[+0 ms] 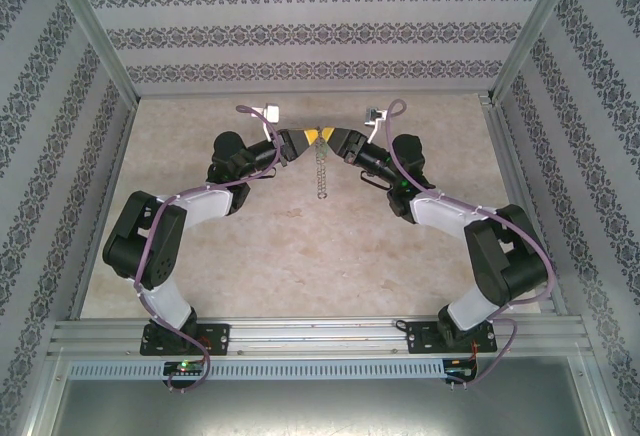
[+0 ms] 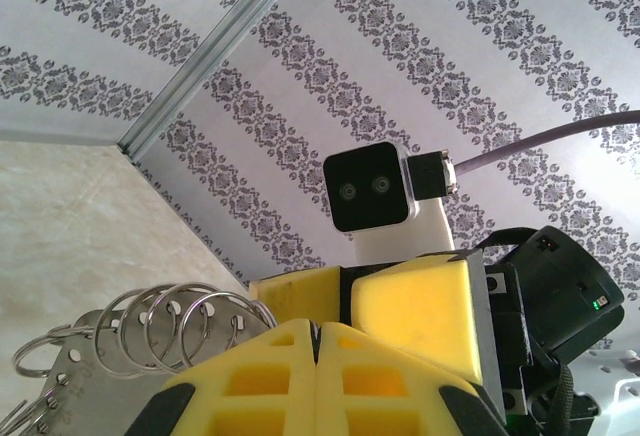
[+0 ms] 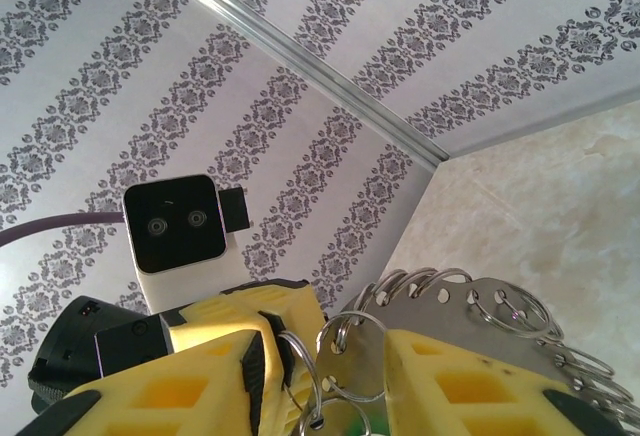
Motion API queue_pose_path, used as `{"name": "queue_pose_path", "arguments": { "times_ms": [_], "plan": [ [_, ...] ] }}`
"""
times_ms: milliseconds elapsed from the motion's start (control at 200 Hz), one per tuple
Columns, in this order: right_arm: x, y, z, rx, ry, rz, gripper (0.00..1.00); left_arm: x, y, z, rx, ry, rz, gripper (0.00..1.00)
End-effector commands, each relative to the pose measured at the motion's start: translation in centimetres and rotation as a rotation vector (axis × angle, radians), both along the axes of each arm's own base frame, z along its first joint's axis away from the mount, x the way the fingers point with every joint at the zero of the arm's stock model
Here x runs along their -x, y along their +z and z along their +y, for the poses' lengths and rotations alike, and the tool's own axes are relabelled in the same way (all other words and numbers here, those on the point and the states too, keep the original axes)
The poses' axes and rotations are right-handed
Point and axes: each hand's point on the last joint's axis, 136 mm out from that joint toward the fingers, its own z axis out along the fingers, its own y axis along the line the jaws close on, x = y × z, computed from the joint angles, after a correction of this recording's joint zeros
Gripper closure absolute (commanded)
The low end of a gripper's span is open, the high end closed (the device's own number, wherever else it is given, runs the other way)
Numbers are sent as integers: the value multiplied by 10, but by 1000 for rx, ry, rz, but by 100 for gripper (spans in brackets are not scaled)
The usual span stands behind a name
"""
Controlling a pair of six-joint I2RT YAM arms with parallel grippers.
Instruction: Put the keys on the keyring
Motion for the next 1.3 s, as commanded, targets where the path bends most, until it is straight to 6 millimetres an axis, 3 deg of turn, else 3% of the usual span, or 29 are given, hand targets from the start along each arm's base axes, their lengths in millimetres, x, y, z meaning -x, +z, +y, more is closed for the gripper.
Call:
{"name": "queue_pose_path", "arguments": {
  "times_ms": [0,290,664,1294],
  "plan": [
    [5,19,11,-31,45,-64,64,6,30,-5,46,-29,-112,100],
    [7,17,10,-21,40,-67,65,6,30,-5,43,-27,-116,100],
    [10,18,-10,0,-40,-85,62,7,32,-4,48,-29,-120,100],
    [17,33,1,-13,-14,-117,63,8,34,-4,52,-32,-125,100]
  ]
}}
